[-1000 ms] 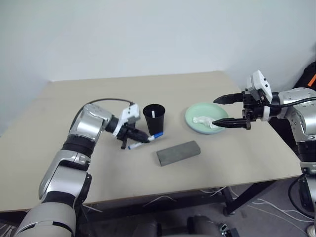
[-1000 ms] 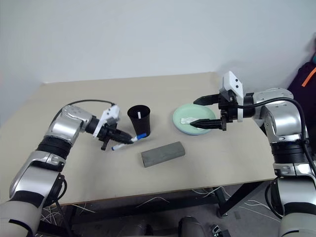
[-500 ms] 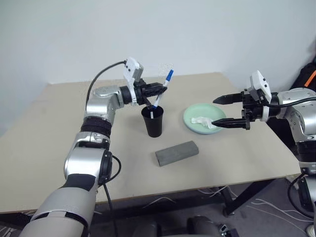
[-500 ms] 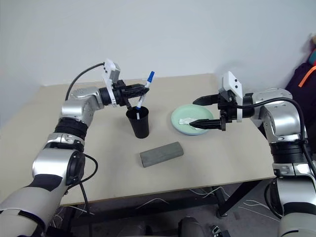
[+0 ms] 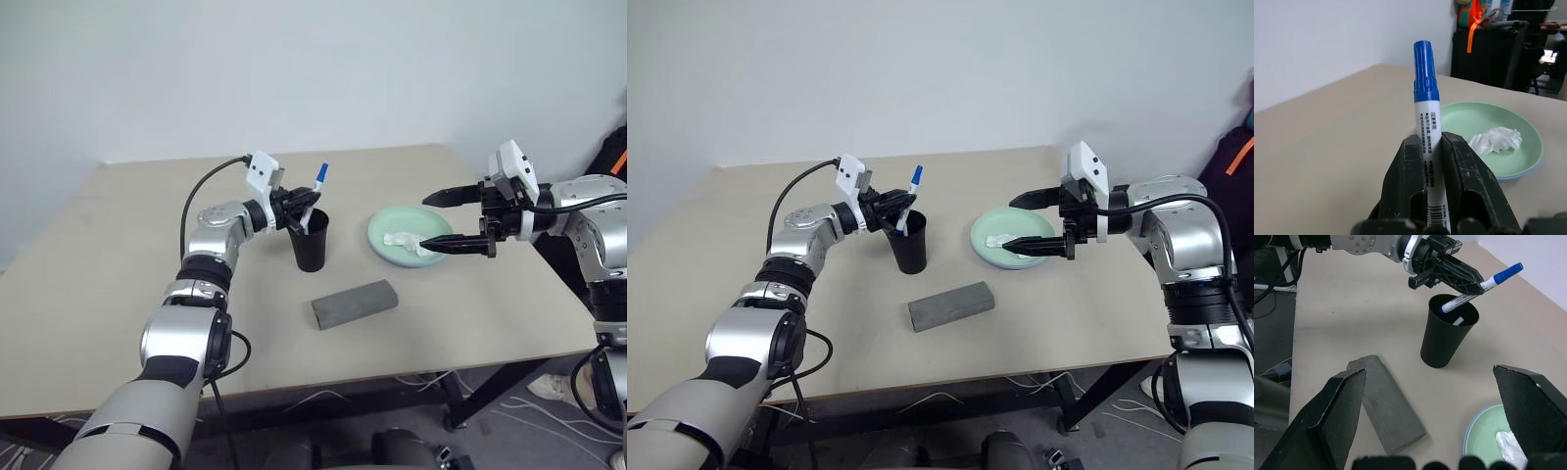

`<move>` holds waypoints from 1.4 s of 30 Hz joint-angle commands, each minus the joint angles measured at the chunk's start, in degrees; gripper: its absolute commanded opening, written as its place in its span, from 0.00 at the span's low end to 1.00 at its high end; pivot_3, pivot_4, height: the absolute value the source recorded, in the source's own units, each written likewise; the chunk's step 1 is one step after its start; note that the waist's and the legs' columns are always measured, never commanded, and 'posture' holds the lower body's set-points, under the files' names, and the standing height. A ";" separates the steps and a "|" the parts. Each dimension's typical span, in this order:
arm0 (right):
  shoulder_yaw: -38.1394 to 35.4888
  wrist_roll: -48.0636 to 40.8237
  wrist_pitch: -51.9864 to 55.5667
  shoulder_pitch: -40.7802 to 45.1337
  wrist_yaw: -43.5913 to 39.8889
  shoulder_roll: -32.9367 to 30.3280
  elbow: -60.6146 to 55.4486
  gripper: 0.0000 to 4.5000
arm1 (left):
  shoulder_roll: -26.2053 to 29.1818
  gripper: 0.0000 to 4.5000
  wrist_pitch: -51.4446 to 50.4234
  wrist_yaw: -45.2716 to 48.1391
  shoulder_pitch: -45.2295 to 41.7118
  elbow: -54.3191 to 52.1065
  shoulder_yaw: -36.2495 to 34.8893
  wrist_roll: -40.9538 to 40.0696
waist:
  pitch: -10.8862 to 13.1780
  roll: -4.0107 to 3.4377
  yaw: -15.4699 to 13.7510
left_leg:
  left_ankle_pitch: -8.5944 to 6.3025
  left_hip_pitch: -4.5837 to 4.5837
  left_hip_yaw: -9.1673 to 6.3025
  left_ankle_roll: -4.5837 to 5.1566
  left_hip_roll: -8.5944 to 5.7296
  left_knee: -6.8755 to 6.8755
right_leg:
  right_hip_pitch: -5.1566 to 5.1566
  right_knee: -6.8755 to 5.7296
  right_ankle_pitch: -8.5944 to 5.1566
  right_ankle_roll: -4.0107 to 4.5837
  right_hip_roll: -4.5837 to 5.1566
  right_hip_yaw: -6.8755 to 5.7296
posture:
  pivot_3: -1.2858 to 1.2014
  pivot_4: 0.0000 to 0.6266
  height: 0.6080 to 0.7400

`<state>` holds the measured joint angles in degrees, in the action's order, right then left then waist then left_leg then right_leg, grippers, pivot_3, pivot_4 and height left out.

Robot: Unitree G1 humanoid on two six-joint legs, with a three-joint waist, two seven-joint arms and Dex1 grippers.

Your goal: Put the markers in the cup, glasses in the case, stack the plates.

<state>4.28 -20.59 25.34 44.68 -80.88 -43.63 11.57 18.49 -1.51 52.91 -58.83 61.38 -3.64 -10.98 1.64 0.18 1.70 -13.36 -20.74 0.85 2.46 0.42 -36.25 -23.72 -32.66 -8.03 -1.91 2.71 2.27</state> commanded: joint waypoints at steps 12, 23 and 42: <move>-1.38 -0.86 -0.61 1.51 0.31 -0.13 -1.24 1.00 | -0.63 0.86 0.49 0.23 3.07 -2.88 -2.25 -0.94 | 0.00 0.00 0.01 | 0.00 0.00 0.00 0.00 0.00 0.00 | 0.00 0.00 0.00 0.00 0.00 0.00 | 0.52 0.00 0.90; -2.11 -1.13 -0.15 0.22 1.10 -0.82 -1.91 1.00 | 13.10 0.99 -16.04 14.39 13.93 -35.13 -2.19 -7.46 | -0.01 -0.01 1.37 | -0.03 0.00 0.05 -0.05 0.05 0.15 | -0.09 -0.01 -0.01 0.02 0.00 0.03 | 0.52 0.00 0.90; -10.45 -4.65 3.92 -10.24 9.54 -2.08 -6.42 1.00 | 28.50 0.99 -37.27 5.23 41.73 -68.30 -23.18 -25.55 | 0.00 0.02 0.94 | -0.18 0.12 0.13 -0.33 0.16 0.14 | 0.01 0.00 -0.10 0.14 0.16 -0.22 | 0.52 0.00 0.90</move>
<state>-3.54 -23.29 28.90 33.73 -72.31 -44.56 7.94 46.71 -38.47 59.21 -16.92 -4.26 -24.14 -34.64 1.64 0.21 2.64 -13.54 -20.64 1.00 2.14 0.58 -36.10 -23.75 -32.66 -8.13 -1.77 2.87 2.06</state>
